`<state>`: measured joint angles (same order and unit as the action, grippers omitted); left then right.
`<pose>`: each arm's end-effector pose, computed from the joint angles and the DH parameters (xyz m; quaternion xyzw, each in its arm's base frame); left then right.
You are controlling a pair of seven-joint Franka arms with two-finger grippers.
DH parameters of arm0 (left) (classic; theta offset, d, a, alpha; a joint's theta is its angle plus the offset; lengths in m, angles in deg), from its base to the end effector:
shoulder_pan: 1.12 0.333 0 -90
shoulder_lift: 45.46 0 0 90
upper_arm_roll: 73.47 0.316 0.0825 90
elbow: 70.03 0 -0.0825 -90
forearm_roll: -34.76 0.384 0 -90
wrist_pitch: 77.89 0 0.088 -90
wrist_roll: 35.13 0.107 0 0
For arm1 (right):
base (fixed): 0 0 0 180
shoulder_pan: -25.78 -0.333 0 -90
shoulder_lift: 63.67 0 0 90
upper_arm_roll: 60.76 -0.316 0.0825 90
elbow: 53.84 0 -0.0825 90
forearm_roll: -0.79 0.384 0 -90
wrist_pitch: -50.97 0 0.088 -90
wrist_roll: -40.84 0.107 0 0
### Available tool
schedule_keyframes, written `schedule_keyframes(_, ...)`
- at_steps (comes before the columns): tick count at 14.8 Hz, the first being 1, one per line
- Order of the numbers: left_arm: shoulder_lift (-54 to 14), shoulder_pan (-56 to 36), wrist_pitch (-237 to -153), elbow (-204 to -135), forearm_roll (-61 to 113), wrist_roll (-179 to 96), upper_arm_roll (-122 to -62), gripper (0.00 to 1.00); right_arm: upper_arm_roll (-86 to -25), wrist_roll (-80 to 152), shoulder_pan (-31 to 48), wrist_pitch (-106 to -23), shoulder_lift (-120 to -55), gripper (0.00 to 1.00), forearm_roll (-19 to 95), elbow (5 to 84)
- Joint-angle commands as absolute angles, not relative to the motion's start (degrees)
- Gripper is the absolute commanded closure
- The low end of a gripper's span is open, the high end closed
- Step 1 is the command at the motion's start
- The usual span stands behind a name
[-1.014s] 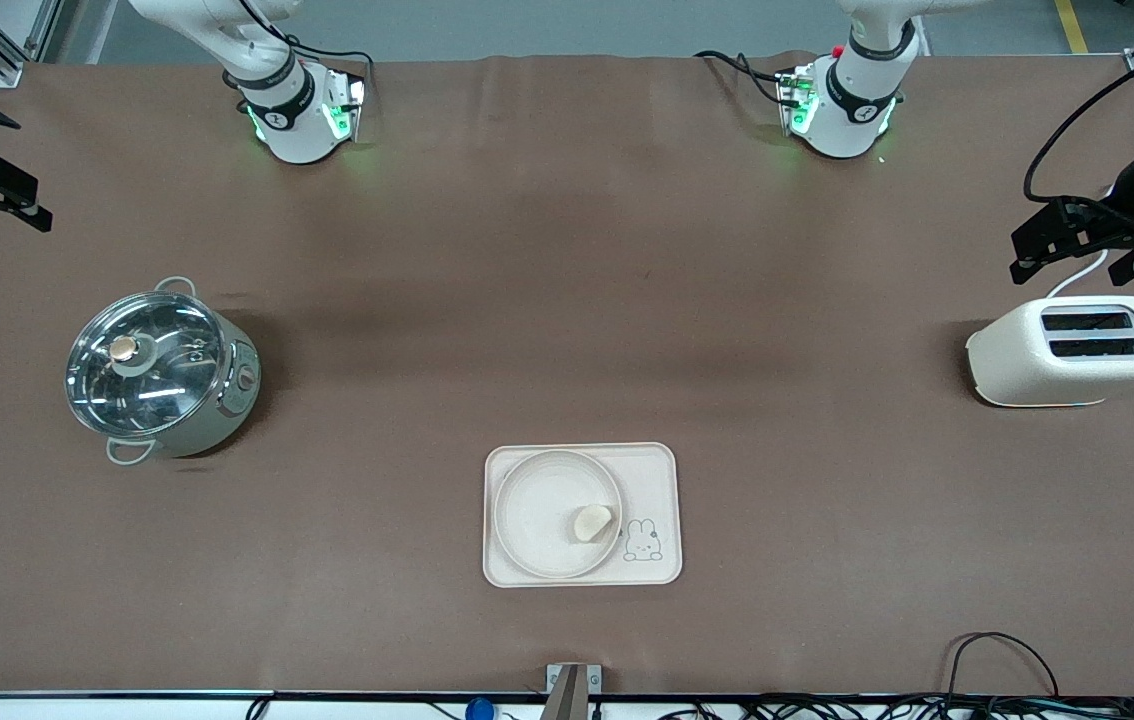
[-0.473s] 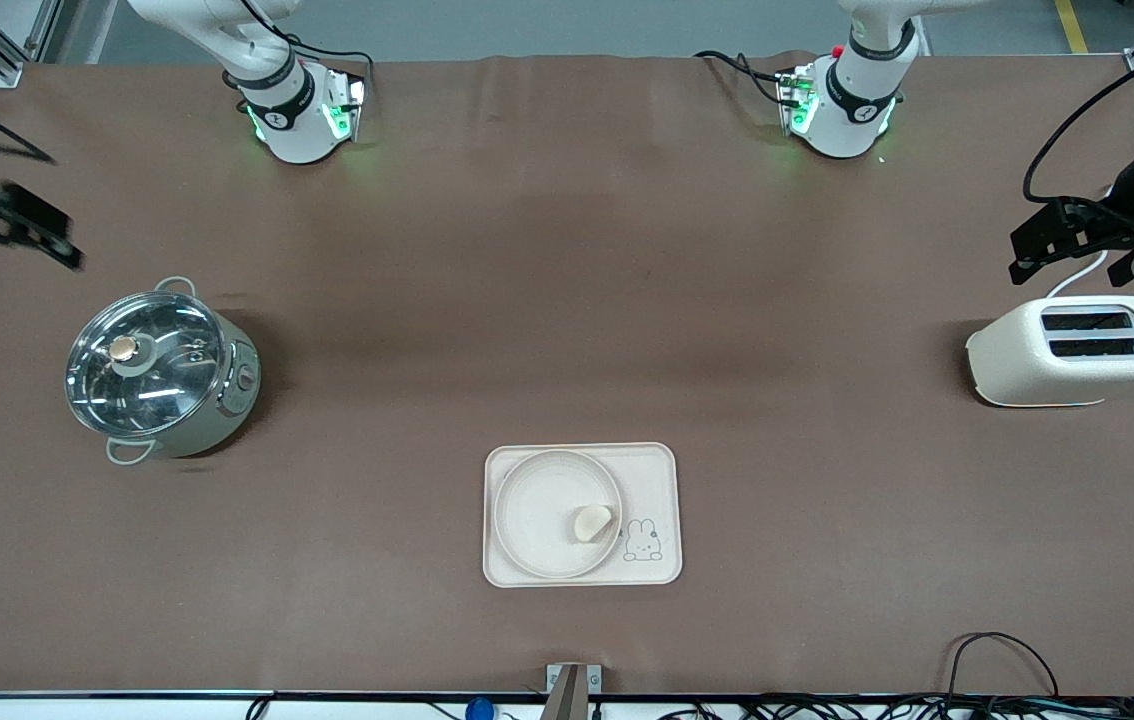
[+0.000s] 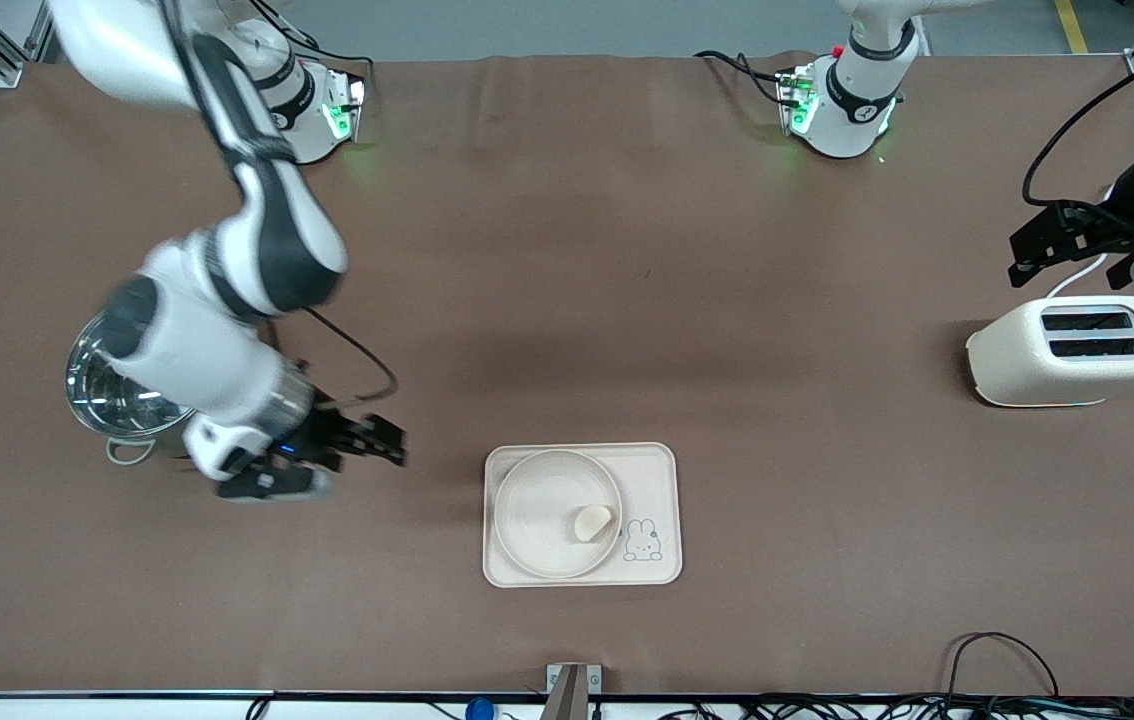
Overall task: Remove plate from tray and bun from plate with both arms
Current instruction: 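Reach the right gripper down to the white plate's rim on the tray, then close the right gripper on the plate rim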
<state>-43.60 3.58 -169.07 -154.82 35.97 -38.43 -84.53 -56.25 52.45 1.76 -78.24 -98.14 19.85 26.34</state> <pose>0.5642 -0.0586 0.6516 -0.9988 0.0263 -0.0403 0.0041 0.6929 0.2682 0.3822 -0.9846 0.0101 -0.0900 0.1493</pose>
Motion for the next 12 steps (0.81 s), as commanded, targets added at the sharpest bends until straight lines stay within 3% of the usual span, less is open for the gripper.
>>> schedule_keyframes(1, -43.2, 3.8, -168.2, -153.8, 37.0, -37.2, -84.6, 0.00, -55.7, 56.3, -1.3, -77.8, -112.1, 0.00, 21.3, 9.3)
schedule_keyframes(4, -43.2, 3.8, -168.2, -153.8, 37.0, -37.1, -84.6, 0.00, -55.7, 59.9, -2.9, -82.1, -121.7, 0.00, 21.3, 1.3)
schedule_keyframes(7, -43.2, 3.8, -168.2, -153.8, 37.0, -36.9, -84.6, 0.00, -55.3, 59.0, -3.0, -85.1, -125.3, 0.01, 20.6, 0.8)
schedule_keyframes(10, -43.2, 3.9, -168.2, -153.8, 37.0, -36.7, -84.6, 0.00, -55.3, 57.3, -2.8, -85.0, -125.6, 0.14, 20.5, 1.1)
schedule_keyframes(12, -43.2, 3.8, -168.2, -153.8, 37.0, -36.7, -84.6, 0.00, -55.3, 57.2, -3.0, -85.1, -126.0, 0.36, 20.5, 1.0)
